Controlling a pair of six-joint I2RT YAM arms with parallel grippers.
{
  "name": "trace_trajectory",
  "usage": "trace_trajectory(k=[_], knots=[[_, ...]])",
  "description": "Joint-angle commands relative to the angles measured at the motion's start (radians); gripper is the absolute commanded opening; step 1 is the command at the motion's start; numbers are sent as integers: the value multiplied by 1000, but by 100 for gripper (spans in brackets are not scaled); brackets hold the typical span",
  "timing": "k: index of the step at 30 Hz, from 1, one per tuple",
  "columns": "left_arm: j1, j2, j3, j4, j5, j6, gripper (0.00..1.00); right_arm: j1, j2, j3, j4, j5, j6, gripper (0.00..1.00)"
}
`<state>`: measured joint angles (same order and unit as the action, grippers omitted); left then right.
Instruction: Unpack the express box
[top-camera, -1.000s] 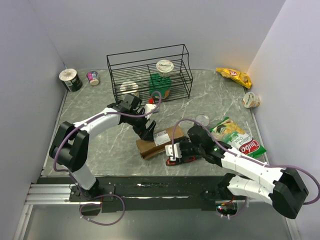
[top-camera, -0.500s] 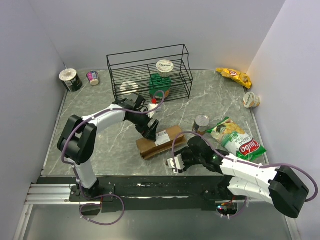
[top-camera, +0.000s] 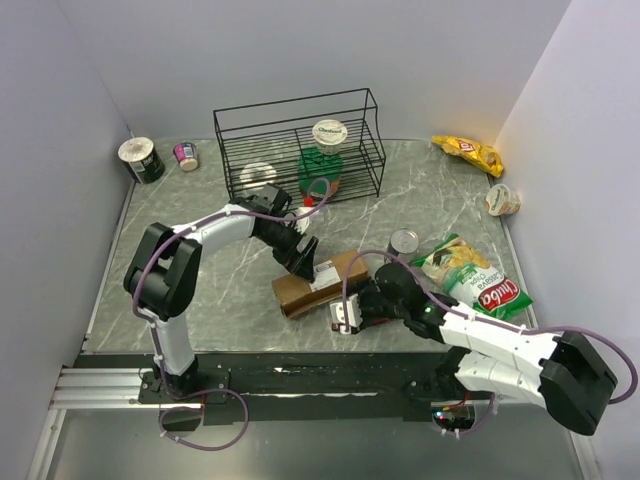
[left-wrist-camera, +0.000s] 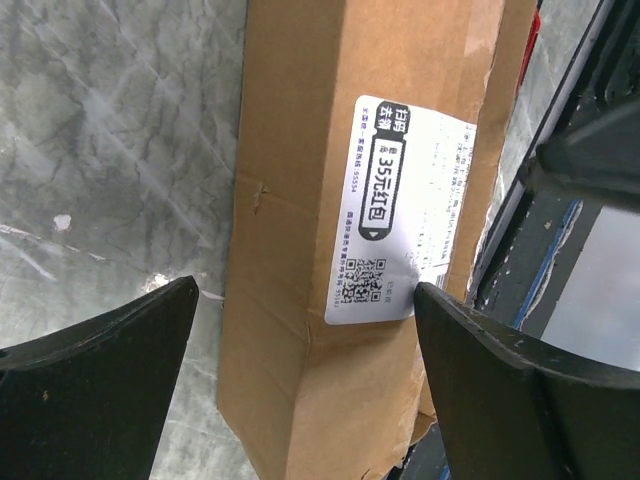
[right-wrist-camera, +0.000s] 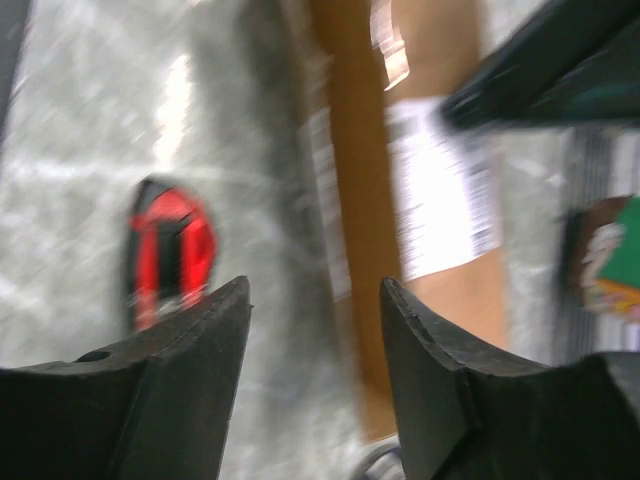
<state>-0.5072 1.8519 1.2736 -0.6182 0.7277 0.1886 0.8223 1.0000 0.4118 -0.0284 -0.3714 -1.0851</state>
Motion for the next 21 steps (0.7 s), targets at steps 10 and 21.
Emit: trace_trajectory(k=[10,21], knots=[[4,3,27,-8,24,17,95,9,138,24,59,5,-41,61],[71,47,96,-51,113,18,91,18,98,-56,36,14,-53,50]])
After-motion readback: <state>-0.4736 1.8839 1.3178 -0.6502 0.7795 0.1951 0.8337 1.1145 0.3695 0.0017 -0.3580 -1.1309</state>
